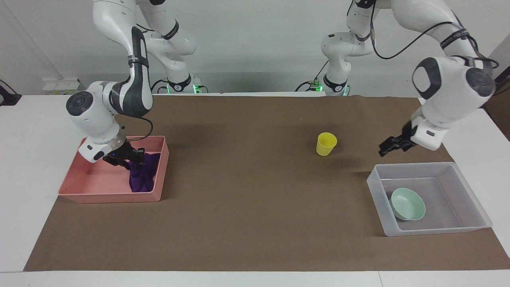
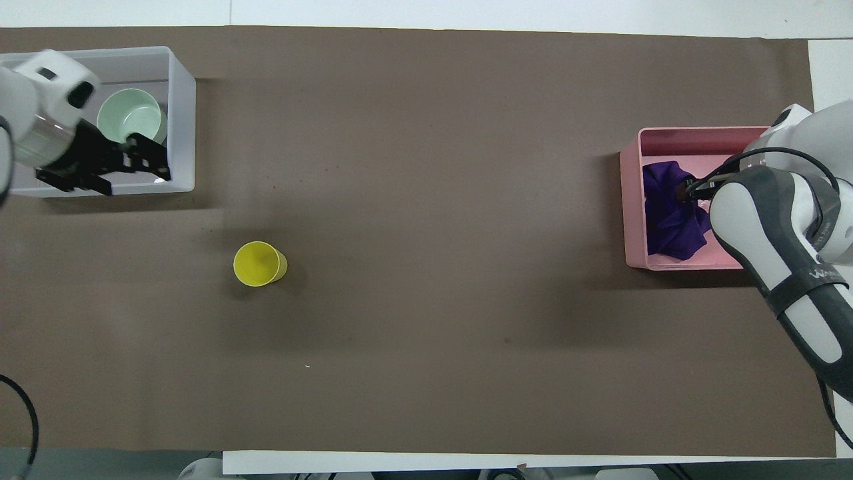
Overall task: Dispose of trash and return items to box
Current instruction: 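Grasp the yellow cup with the left gripper while the right gripper pushes the cloth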
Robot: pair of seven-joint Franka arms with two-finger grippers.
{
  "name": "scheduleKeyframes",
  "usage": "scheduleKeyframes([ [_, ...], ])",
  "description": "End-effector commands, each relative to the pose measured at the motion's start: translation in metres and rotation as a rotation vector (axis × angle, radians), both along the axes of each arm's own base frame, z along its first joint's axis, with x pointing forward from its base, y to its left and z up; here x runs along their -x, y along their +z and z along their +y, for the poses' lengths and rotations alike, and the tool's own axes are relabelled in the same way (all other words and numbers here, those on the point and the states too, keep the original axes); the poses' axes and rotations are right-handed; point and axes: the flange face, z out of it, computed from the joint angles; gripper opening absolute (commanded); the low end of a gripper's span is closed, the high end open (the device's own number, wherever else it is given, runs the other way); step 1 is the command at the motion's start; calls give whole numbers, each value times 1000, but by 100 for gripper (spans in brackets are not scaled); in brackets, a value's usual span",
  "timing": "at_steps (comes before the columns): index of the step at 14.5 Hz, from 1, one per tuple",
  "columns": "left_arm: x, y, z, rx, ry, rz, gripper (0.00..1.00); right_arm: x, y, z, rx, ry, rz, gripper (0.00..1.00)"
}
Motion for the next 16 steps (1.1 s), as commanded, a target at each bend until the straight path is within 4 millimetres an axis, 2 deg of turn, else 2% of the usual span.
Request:
scheduleKeyframes([
  [1, 80, -51, -28, -32, -6, -22, 99, -5, 39, 12, -15, 22, 5, 94],
  [2, 95, -65, -26, -33, -11, -24, 99, -7, 54, 17, -19, 17, 19, 94],
  [3, 102, -70, -26, -33, -13, -26, 99, -8, 66, 27, -20, 1, 36, 95],
  [5, 111, -82, -38, -40, -14, -19, 98, -10, 89, 56, -20, -19, 46, 95],
  [6, 113, -85, -44, -40, 19, -37, 79, -11, 99, 72, -20, -21, 53, 96],
  [7, 116, -88, -50, -41, 40, -49, 17, -12, 107, 83, -25, -28, 60, 97],
  [8, 116, -89, -50, -37, 39, -59, 0, -12, 114, 100, -59, -23, 62, 97],
  [11, 114, -89, -48, -35, 39, -63, 0, -8, 132, 131, -91, -43, 66, 97],
  [13, 106, -84, -47, -30, 52, -76, 0, -7, 149, 136, -87, -30, 91, 97],
  [15, 71, -52, -51, -14, 73, -110, 0, -3, 170, 131, -69, -24, 121, 97],
  [16, 53, -25, -38, -11, 99, -117, 0, 0, 181, 127, -65, -23, 135, 97],
])
